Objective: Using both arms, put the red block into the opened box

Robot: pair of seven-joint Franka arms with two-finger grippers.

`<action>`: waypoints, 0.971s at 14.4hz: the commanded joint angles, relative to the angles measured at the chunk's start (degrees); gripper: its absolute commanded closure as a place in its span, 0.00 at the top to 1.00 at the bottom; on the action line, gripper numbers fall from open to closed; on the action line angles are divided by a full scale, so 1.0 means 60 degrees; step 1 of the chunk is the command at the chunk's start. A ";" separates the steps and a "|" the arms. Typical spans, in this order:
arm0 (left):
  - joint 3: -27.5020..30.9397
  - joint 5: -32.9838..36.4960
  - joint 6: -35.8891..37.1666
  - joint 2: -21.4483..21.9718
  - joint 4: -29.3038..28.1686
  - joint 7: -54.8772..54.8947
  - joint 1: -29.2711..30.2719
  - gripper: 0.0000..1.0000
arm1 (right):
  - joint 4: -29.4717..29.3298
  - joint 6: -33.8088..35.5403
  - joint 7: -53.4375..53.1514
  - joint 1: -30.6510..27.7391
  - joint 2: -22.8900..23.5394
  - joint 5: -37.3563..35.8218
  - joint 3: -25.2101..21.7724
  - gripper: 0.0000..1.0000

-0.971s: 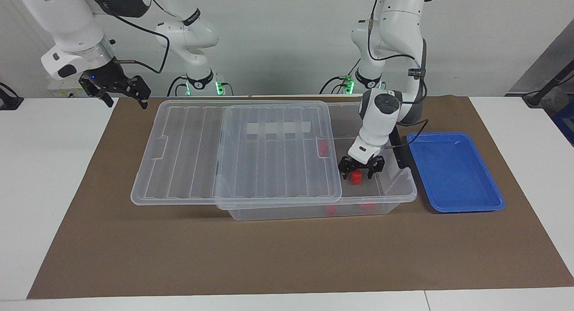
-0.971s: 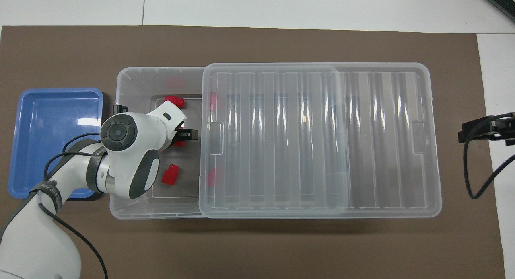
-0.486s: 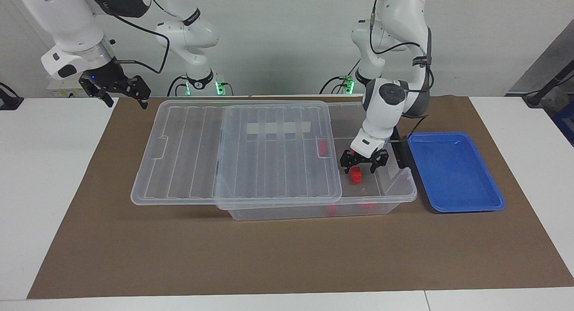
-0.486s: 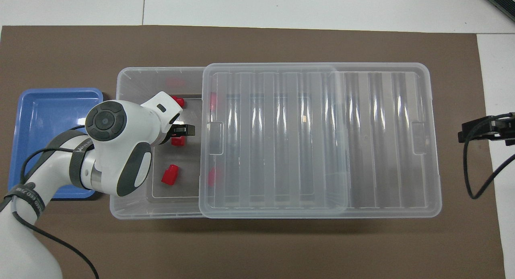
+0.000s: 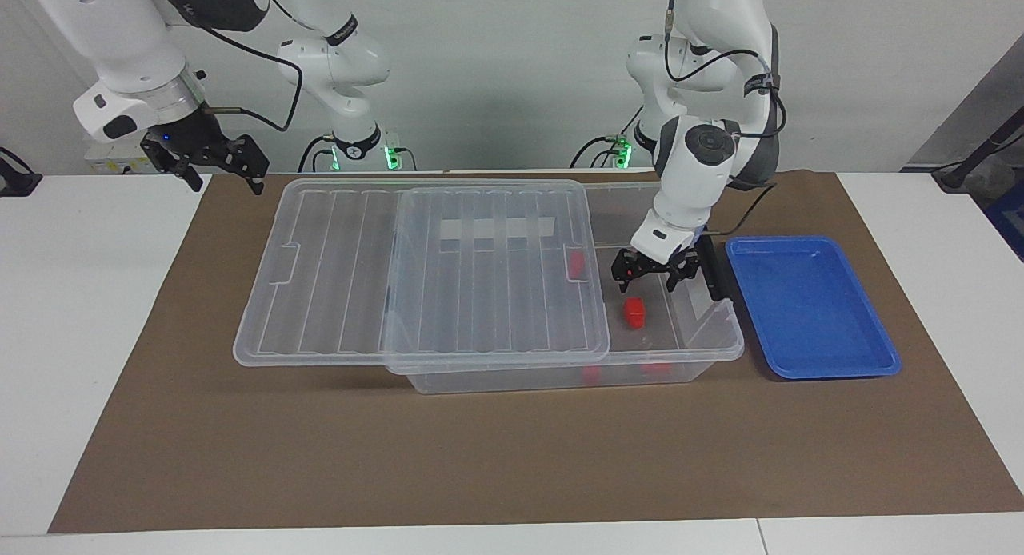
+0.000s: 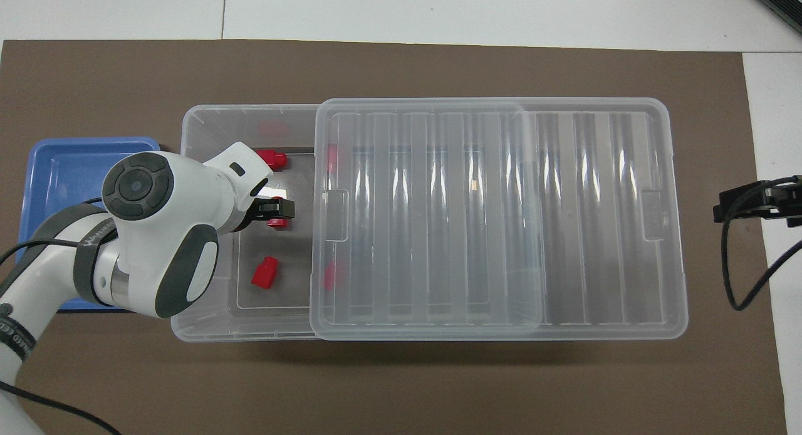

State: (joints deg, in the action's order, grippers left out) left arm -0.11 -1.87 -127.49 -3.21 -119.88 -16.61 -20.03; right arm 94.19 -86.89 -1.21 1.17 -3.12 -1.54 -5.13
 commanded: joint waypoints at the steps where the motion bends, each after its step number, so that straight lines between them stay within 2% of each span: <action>1: 0.0004 0.0164 0.1249 0.0403 0.0596 0.0174 0.0304 1.00 | 0.0151 -0.0123 -0.0164 -0.0033 -0.0110 0.0125 0.0006 1.00; 3: 0.0004 0.0253 0.2259 0.0607 0.1256 0.0407 0.0597 1.00 | 0.0151 -0.0123 -0.0164 -0.0033 -0.0110 0.0125 0.0006 1.00; 5: 0.0004 0.0253 0.2834 0.1074 0.1464 0.1123 0.1123 1.00 | 0.0151 -0.0123 -0.0164 -0.0033 -0.0110 0.0125 0.0006 1.00; 9: 0.0004 0.0239 0.3274 0.1662 0.1449 0.3158 0.2441 1.00 | 0.0151 -0.0123 -0.0164 -0.0033 -0.0110 0.0125 0.0006 1.00; 14: 0.0004 0.0239 0.3085 0.1663 0.1435 0.3382 0.2766 1.00 | 0.0151 -0.0123 -0.0164 -0.0033 -0.0110 0.0125 0.0006 1.00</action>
State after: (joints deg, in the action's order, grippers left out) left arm 0.55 -1.11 -109.08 6.19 -110.70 3.11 -3.80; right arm 94.19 -86.89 -1.22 1.17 -3.12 -1.54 -5.14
